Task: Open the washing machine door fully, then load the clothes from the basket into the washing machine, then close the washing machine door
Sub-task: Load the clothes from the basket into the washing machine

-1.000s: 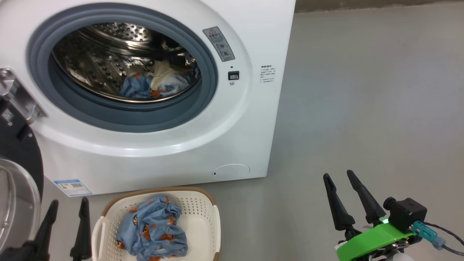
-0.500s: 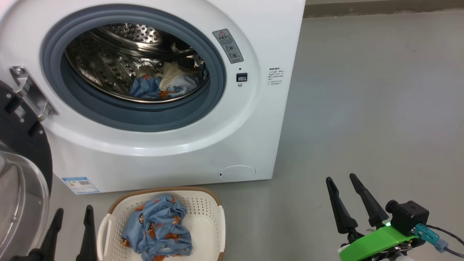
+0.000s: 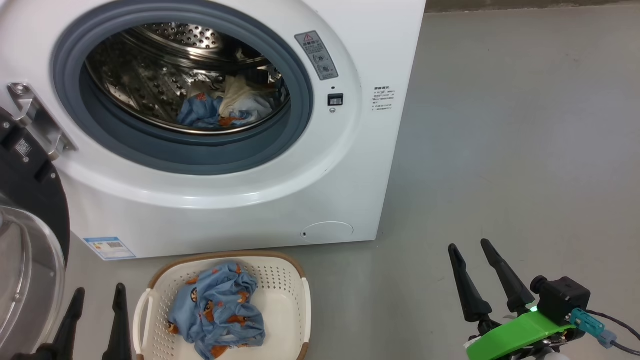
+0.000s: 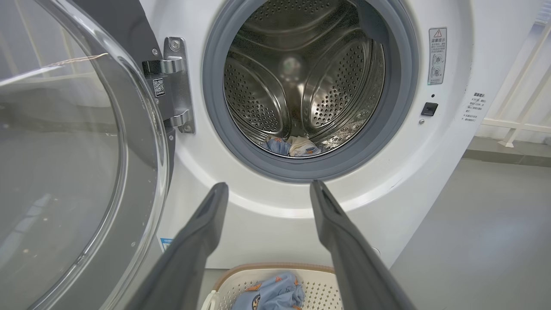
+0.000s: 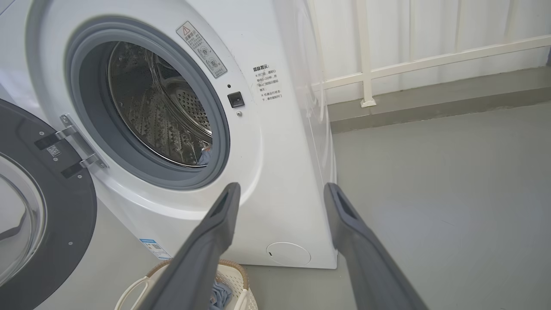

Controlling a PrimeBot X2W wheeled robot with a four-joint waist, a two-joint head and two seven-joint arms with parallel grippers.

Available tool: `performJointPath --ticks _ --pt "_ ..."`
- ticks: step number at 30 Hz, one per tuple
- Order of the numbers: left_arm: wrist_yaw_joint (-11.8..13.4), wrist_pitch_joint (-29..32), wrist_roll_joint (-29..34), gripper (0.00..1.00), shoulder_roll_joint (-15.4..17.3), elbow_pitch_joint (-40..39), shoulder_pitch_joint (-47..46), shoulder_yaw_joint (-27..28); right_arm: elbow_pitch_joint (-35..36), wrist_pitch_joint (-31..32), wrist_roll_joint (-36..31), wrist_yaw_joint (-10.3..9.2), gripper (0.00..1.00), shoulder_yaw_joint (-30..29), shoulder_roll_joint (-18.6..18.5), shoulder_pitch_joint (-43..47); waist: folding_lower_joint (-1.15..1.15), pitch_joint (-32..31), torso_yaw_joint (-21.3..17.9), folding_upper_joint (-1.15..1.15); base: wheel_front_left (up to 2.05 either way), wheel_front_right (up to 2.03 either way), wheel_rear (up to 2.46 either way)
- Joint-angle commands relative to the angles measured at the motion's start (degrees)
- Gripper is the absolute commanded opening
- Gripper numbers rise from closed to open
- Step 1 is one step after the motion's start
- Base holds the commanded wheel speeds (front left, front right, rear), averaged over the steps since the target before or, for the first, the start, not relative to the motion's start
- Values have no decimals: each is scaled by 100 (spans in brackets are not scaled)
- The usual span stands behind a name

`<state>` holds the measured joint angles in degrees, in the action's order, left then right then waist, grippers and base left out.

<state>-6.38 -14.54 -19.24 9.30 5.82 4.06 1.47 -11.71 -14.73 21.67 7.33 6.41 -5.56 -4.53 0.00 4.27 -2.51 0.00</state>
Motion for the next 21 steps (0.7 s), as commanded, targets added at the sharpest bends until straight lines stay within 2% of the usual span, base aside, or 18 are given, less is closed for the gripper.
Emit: performJointPath --ticks 1,21 --pt "-43 -46 68 100 82 -83 -292 225 136 -27 -48 16 100 100 8 -96 0 0 -8 0 0 0 0" --pt "-99 -46 145 100 19 31 -356 300 97 -27 -48 16 100 132 8 -159 0 54 -39 0 0 0 0"
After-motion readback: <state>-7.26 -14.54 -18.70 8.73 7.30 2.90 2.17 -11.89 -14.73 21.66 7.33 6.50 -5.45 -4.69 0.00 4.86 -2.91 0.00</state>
